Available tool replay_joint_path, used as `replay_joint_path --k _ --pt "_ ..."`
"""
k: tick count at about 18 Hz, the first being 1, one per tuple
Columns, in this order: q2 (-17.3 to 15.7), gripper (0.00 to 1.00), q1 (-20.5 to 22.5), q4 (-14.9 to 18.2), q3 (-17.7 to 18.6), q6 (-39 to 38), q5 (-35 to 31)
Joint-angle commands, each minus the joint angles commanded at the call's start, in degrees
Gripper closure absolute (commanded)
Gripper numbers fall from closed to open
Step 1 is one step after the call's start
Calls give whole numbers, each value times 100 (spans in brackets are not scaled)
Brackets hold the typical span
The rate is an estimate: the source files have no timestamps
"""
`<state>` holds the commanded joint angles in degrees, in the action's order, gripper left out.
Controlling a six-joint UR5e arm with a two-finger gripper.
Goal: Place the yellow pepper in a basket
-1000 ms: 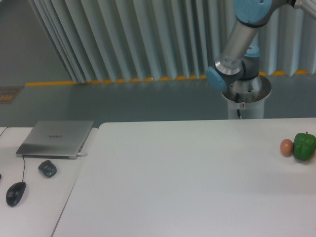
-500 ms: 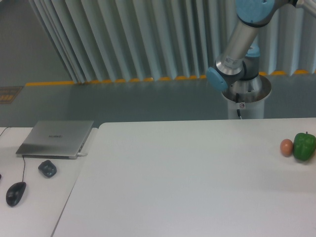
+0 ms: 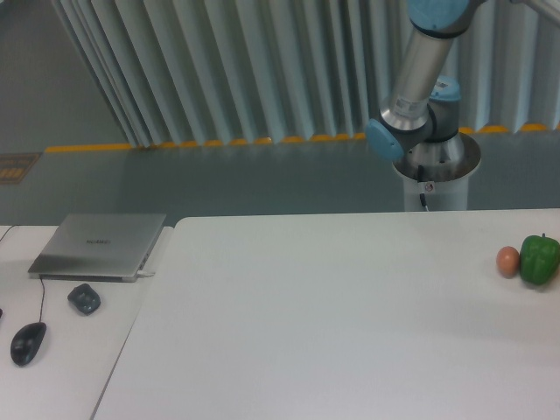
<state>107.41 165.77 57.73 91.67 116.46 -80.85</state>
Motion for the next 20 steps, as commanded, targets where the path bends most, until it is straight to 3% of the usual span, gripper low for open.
replay_joint_path --k 3,7,13,20 --pt "-220 0 -193 536 -9 9 -79" --pt "-519 0 -790 1143 -61 -44 -825" --pt "-581 0 -1090 1539 -79 -193 -897" --pt "-537 0 -1468 1654 -105 -176 -844"
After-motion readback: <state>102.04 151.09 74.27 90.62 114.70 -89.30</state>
